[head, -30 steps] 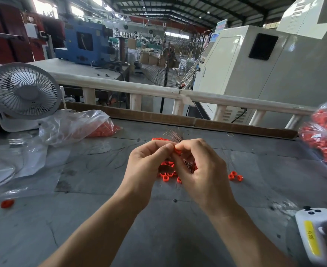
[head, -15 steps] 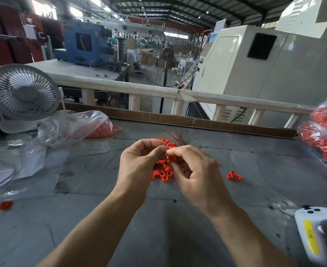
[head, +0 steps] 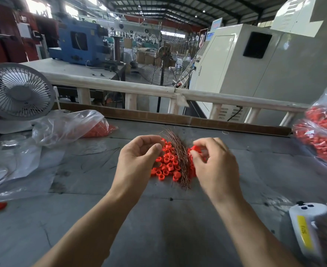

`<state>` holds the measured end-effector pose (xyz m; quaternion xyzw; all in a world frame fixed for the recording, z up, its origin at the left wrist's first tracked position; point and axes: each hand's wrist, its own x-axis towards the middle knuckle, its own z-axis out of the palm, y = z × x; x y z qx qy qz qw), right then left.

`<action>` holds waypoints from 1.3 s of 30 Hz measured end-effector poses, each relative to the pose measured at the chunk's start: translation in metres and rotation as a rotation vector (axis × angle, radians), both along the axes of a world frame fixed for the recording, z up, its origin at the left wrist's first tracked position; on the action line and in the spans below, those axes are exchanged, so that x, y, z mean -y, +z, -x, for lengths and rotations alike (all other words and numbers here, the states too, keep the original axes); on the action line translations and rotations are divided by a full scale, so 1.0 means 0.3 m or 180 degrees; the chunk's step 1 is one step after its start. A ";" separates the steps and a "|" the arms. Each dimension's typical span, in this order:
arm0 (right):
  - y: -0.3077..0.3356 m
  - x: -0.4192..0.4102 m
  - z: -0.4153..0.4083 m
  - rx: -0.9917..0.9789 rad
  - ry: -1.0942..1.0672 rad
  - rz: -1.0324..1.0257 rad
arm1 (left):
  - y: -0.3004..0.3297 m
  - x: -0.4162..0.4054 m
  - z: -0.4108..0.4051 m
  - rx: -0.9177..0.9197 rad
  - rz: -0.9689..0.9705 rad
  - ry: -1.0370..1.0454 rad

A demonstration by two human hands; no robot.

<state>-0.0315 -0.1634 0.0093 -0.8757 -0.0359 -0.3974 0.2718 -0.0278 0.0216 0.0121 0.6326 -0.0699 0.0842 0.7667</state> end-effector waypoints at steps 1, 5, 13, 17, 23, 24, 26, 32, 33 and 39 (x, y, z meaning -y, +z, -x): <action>-0.003 0.028 -0.008 -0.0058 -0.0282 -0.0038 | -0.006 0.001 -0.001 -0.0019 -0.0124 0.0078; -0.024 0.143 -0.033 -0.0661 -0.1055 0.0002 | -0.028 0.000 -0.011 -0.0104 -0.0846 0.0456; -0.055 0.232 -0.053 -0.2174 -0.1894 0.0545 | -0.053 -0.019 -0.020 -0.0017 -0.2958 0.0932; -0.044 0.240 -0.050 -0.2212 -0.2013 0.0667 | -0.059 -0.037 -0.026 0.0068 -0.3441 0.1037; -0.032 0.129 -0.038 -0.1398 -0.0464 -0.0116 | -0.071 -0.045 -0.033 0.0088 -0.3871 0.1082; -0.034 0.106 -0.035 -0.1430 -0.0314 -0.0097 | -0.073 -0.046 -0.035 0.0078 -0.3949 0.1080; -0.048 0.075 -0.035 -0.1433 -0.0133 -0.0128 | -0.075 -0.048 -0.038 0.0053 -0.4078 0.1062; -0.092 0.031 -0.071 -0.1342 -0.0505 -0.0084 | -0.087 -0.046 -0.041 0.0113 -0.4059 0.0969; -0.095 0.026 -0.077 -0.1303 -0.0550 -0.0087 | -0.089 -0.044 -0.043 0.0124 -0.3987 0.0915; -0.100 0.004 -0.109 -0.1155 -0.0629 -0.0288 | -0.096 -0.035 -0.048 0.0217 -0.3433 0.0625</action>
